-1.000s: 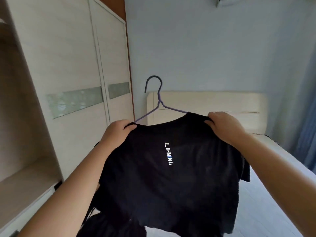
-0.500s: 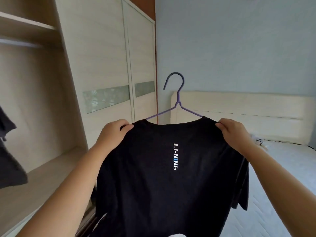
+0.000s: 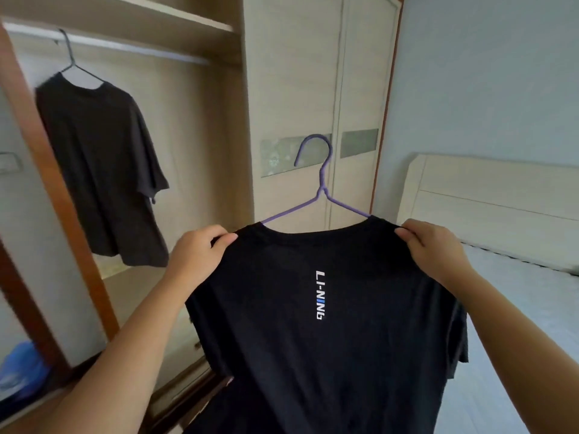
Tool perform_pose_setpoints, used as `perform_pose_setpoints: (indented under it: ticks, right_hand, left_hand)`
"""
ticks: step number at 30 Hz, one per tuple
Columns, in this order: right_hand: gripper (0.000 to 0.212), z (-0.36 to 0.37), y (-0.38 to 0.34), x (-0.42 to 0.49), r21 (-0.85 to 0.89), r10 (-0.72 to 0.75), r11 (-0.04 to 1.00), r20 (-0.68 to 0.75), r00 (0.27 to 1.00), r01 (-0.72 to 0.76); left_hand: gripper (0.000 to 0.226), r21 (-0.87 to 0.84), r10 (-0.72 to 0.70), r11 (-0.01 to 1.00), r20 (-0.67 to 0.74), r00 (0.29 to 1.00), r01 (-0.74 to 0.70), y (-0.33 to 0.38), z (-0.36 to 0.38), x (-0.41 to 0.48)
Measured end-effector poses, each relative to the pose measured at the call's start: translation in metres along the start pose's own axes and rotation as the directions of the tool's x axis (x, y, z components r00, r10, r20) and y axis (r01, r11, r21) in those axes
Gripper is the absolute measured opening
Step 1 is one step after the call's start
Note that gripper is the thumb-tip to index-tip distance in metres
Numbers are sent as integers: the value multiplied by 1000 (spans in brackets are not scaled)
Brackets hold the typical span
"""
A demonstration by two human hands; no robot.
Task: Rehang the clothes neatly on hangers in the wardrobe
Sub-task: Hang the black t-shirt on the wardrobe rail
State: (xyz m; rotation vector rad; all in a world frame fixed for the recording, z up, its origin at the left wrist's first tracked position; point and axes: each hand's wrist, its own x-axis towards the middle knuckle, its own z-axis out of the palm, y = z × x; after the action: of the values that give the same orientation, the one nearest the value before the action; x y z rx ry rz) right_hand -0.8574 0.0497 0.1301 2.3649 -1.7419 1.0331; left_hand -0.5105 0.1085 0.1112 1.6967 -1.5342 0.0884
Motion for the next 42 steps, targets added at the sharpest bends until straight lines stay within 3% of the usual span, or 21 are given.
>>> perform_pose_setpoints:
  ticks: [7,13,21,29,36,42]
  right_hand:
    - [25,77,-163,-3,139,-193,975,127,973,175]
    - [27,153,-307,-19,198,-331,933,133,934,302]
    - [23,241,-414,-30,329,-431,877,216,876,350]
    - [24,335,-435,34,329,-390,894,235,890,305]
    - [27,409,-389,134,247,-163,965,278,946,94]
    - [28,435,-345,201,155,-45,988,318,947,-5]
  left_hand:
    - [26,71,-185,978,-128,974,195,-130,-119,-58]
    - [24,124,-302,934,-222,927,334,-241,-227,-114]
    - [24,211,-398,865,-262,879,455,-323,-286,-167]
    - [23,201,-389,873,-266,882,445,-379,-263,-111]
    - [29,170,-296,934,-120,948,314,-414,-178,9]
    - [31,77,-206,976,1,979,205,-435,-111,84]
